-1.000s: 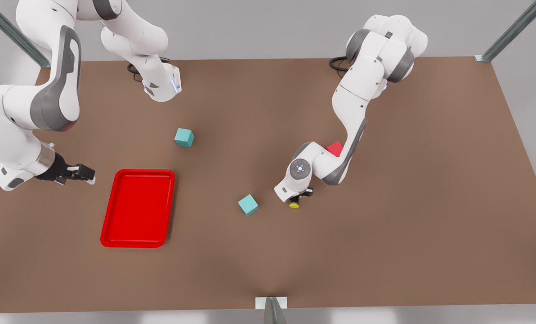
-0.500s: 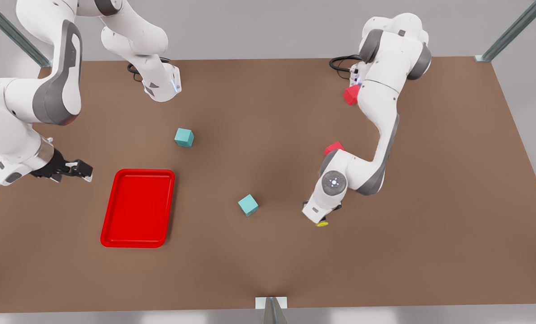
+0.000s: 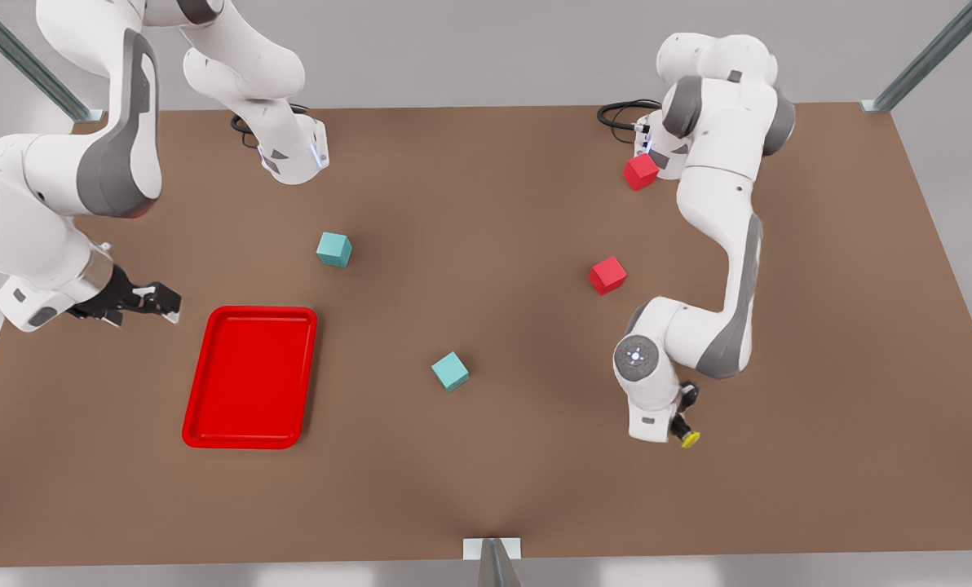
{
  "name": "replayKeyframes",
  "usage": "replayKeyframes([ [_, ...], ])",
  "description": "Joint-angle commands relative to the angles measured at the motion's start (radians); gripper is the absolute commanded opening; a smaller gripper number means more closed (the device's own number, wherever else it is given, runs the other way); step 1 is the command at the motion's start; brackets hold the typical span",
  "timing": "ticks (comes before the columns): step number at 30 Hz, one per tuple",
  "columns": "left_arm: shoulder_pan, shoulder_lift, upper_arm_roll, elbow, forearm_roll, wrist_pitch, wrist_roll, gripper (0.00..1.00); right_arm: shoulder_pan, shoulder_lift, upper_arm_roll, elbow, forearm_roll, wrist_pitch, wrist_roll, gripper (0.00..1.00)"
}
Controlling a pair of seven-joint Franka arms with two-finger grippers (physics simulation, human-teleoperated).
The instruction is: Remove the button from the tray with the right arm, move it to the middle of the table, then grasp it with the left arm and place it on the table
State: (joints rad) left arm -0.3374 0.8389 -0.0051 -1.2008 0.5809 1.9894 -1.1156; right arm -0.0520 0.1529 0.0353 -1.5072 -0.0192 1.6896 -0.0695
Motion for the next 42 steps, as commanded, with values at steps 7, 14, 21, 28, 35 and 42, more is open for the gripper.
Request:
replayKeyframes([
  [7,-0.111,0.115,0.005,-0.002,0.424,-0.058,-1.385,0.35,-0.002,0.005,0.000,-0.001,-0.001,-0.037,-0.007,1.00],
  [14,-0.170,0.193,0.005,0.000,0.548,-0.129,-1.512,0.35,-0.042,-0.018,-0.002,0.004,0.002,-0.093,-0.010,1.00],
  [21,-0.204,0.236,0.005,-0.003,0.620,-0.133,-1.547,0.35,-0.048,-0.013,-0.006,0.005,0.002,-0.087,-0.010,1.00],
  [28,-0.233,0.273,0.005,-0.006,0.651,-0.158,-1.544,0.35,-0.045,-0.012,-0.008,0.005,0.002,-0.087,-0.010,1.00],
  [35,-0.249,0.301,0.005,-0.020,0.724,-0.205,-1.503,0.35,-0.025,0.082,0.017,0.105,-0.001,0.062,-0.009,1.00],
  [42,-0.258,0.307,0.005,-0.036,0.728,-0.228,-1.463,0.39,-0.019,0.102,0.023,0.096,0.008,0.064,-0.009,1.00],
])
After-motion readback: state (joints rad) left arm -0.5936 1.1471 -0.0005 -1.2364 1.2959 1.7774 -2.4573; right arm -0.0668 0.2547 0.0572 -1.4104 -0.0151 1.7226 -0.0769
